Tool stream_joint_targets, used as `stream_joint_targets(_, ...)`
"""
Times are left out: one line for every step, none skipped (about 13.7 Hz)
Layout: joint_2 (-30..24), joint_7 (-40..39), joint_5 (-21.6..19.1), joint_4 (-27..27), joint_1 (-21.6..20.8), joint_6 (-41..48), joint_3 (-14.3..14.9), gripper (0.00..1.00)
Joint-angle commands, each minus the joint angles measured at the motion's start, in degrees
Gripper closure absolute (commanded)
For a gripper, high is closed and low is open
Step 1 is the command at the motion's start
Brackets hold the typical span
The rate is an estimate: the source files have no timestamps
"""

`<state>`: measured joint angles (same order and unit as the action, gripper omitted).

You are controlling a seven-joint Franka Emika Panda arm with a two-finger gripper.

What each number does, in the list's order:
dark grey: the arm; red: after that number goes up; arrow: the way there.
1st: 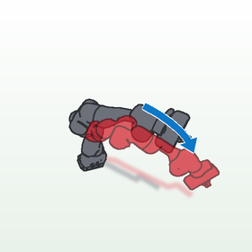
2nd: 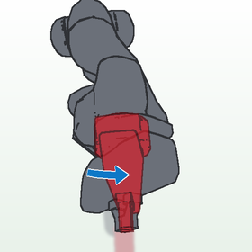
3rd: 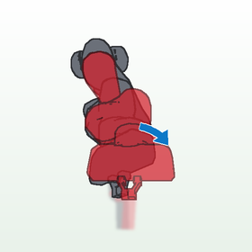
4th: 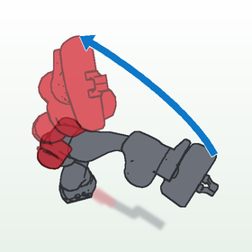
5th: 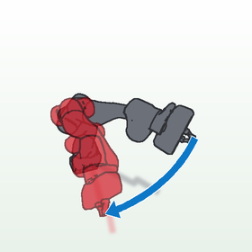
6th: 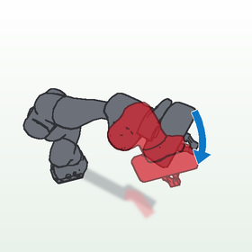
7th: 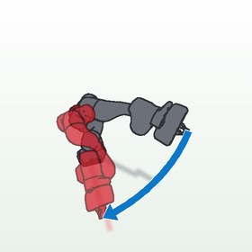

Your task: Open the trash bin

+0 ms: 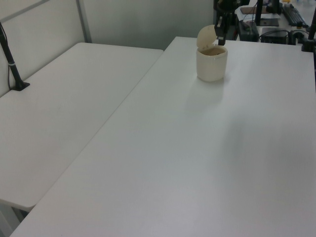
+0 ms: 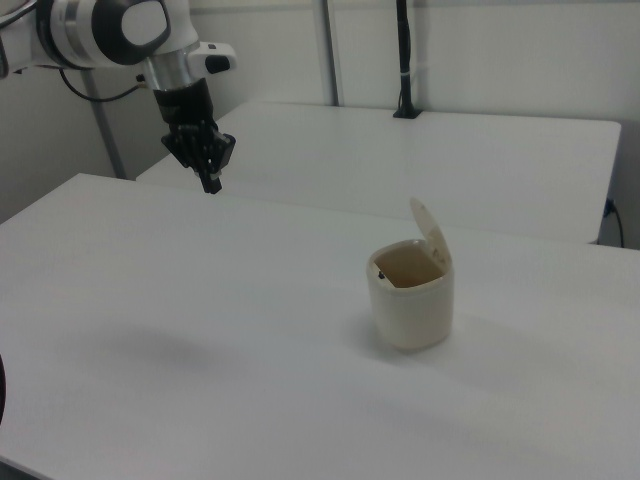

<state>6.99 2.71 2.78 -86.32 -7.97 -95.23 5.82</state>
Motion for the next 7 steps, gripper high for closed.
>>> stream_joint_targets(-1.5, -1.4, -0.6, -1.3, 0.1, 0.9, 0.7, 0.65)
stream_joint_targets(-2.2, -1.5, -0.6, -1.4, 0.4, 0.9, 0.7, 0.32)
stream_joint_targets(-2.4, -1.6, -0.6, -1.4, 0.6, 1.0, 0.7, 0.16)
stream_joint_targets(-2.5, -1.7, -0.3, -1.4, 1.2, 1.0, 0.7, 0.00)
stream_joint_targets(-2.6, -2.1, -0.3, -1.4, 1.4, 1.0, 0.7, 0.00)
stream_joint_targets(-2.8, -2.2, -0.2, -1.4, 2.0, 1.0, 0.6, 0.00)
stream_joint_targets(-3.5, -2.4, -0.2, -1.7, 2.9, 0.8, 0.0, 0.00)
